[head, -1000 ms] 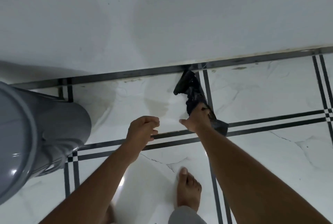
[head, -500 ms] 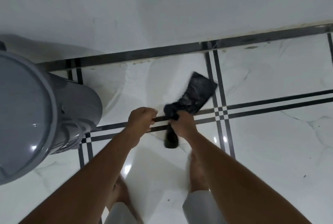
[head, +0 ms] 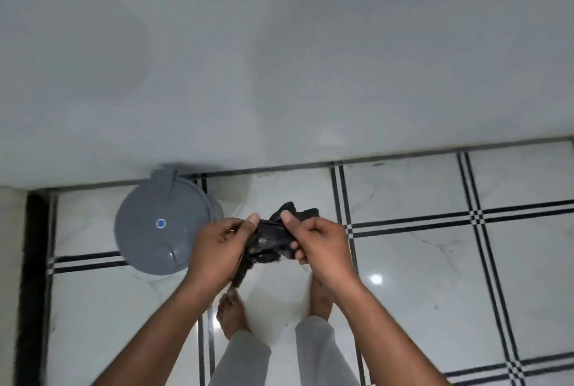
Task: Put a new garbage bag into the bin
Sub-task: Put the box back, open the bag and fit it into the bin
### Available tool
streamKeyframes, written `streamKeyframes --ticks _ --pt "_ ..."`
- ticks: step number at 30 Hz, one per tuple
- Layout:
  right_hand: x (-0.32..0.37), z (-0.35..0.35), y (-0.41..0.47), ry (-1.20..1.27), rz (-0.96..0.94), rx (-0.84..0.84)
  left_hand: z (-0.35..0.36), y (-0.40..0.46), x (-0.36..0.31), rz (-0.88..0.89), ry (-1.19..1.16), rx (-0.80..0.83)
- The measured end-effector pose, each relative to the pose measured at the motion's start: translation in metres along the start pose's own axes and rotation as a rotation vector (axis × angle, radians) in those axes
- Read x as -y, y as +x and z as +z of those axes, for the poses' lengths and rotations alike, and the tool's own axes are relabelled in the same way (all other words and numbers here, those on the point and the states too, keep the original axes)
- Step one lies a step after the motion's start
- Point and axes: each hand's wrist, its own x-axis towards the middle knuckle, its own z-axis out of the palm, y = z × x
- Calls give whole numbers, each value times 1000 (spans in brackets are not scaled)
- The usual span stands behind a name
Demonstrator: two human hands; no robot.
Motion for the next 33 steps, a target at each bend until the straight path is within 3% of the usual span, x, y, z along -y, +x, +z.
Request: streamKeyframes --ticks 6,9,13,18,23,25,29,33 --pt "144 25 -179 82 -86 248 -84 -143 -124 165 -25 -82" --pt "181 39 -251 -140 -317 127 -121 -199 -161 160 -192 -77" --pt "199 63 -330 -112 -523 134 -171 -275 -191 78 -578 -50" --pt "211 76 -391 -426 -803 -2 -204 -329 -199 141 -613 -42" --pt "216 69 -413 -541 -1081 -121 -225 -356 -209 214 -612 -26" --pt "224 68 -421 -509 -1080 -92 -233 -361 -211 258 -626 37" --pt "239 66 -443 -319 -779 112 -242 -369 -211 324 -569 149" --pt "240 65 -442 -355 -804 130 -241 -377 -217 307 -529 100"
